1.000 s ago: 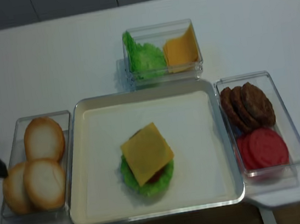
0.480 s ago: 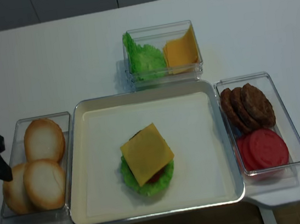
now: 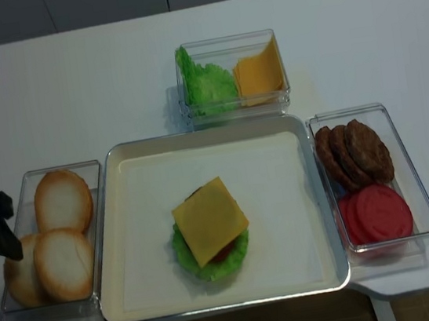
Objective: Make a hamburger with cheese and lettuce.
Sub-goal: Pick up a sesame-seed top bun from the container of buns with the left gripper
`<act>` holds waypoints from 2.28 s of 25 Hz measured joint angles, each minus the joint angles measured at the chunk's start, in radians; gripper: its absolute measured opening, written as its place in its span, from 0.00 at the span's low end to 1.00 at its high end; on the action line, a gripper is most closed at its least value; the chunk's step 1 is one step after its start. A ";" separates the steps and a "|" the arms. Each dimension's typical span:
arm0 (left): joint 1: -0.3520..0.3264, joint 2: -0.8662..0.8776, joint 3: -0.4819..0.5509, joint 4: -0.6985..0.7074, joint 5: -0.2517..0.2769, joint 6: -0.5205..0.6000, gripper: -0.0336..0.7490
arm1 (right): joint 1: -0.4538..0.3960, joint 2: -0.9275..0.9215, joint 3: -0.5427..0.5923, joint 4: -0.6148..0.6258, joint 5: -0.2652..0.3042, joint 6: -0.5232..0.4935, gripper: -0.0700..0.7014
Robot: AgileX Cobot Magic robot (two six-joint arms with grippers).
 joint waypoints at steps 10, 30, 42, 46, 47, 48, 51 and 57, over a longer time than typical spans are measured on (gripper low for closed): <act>-0.026 0.039 0.000 -0.002 -0.020 0.001 0.54 | 0.000 0.000 0.000 0.000 0.000 0.000 0.79; -0.042 0.066 0.000 0.042 -0.033 0.001 0.42 | 0.000 0.000 0.000 0.000 0.000 0.000 0.79; -0.042 0.066 0.000 0.045 -0.035 0.001 0.34 | 0.000 0.000 0.000 0.000 0.000 0.007 0.79; -0.042 0.075 0.000 0.045 -0.035 0.001 0.34 | 0.000 0.000 0.000 0.000 0.000 0.007 0.79; -0.042 0.077 0.002 0.045 -0.037 0.001 0.34 | 0.000 0.000 0.000 0.000 0.000 0.007 0.79; -0.042 0.079 0.002 0.045 -0.037 0.001 0.34 | 0.000 0.000 0.000 0.000 0.000 0.007 0.79; -0.042 0.079 0.003 0.045 -0.041 0.001 0.33 | -0.001 0.000 0.000 0.000 0.000 0.007 0.79; -0.042 0.079 0.003 0.050 -0.041 0.001 0.24 | -0.002 0.000 0.000 0.000 0.000 0.007 0.79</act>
